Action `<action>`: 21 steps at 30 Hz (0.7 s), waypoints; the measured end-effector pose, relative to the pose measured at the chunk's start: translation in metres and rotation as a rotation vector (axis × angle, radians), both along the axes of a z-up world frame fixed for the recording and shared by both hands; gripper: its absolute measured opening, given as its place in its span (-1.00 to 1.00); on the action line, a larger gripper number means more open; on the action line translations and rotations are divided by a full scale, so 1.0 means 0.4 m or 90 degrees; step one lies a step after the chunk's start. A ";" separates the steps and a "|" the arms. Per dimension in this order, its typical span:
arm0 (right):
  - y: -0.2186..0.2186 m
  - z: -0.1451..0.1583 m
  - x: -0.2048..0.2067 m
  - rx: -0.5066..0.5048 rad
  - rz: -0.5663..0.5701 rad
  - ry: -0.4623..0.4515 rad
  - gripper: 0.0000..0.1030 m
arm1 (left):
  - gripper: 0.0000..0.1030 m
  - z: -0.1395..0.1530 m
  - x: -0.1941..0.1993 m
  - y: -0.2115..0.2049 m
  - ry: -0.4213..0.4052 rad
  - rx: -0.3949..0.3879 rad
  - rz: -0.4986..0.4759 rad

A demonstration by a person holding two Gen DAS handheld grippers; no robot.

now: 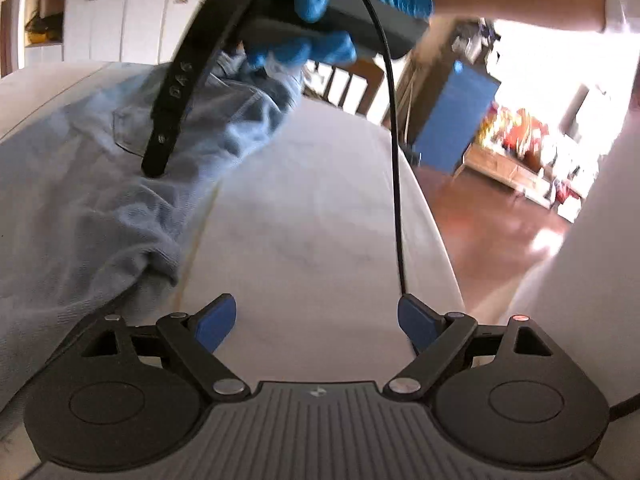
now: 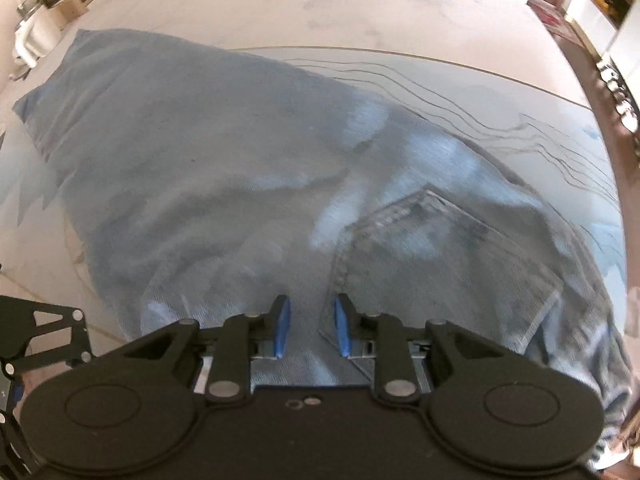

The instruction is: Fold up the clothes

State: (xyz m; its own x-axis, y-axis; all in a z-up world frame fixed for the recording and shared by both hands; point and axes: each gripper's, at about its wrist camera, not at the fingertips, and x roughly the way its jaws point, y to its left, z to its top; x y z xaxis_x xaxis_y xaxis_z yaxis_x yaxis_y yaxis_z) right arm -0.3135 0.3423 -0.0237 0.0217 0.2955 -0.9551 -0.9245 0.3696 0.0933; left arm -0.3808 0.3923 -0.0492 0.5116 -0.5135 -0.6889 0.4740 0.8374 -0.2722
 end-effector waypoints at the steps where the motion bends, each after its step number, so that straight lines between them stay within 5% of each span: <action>1: -0.013 0.011 -0.002 -0.002 -0.002 -0.016 1.00 | 0.72 0.010 -0.010 0.012 -0.001 0.003 0.016; 6: -0.106 0.071 0.046 0.003 -0.059 -0.080 1.00 | 0.72 0.095 -0.084 0.132 -0.039 0.022 0.130; 11: -0.229 0.108 0.123 -0.005 -0.163 -0.127 1.00 | 0.72 0.147 -0.093 0.300 -0.065 0.099 0.247; 19: -0.310 0.103 0.217 0.033 -0.296 -0.119 1.00 | 0.73 0.057 -0.151 0.504 0.056 0.220 0.390; 21: -0.303 0.114 0.227 0.048 -0.302 -0.143 1.00 | 0.73 0.052 -0.176 0.532 0.068 0.198 0.415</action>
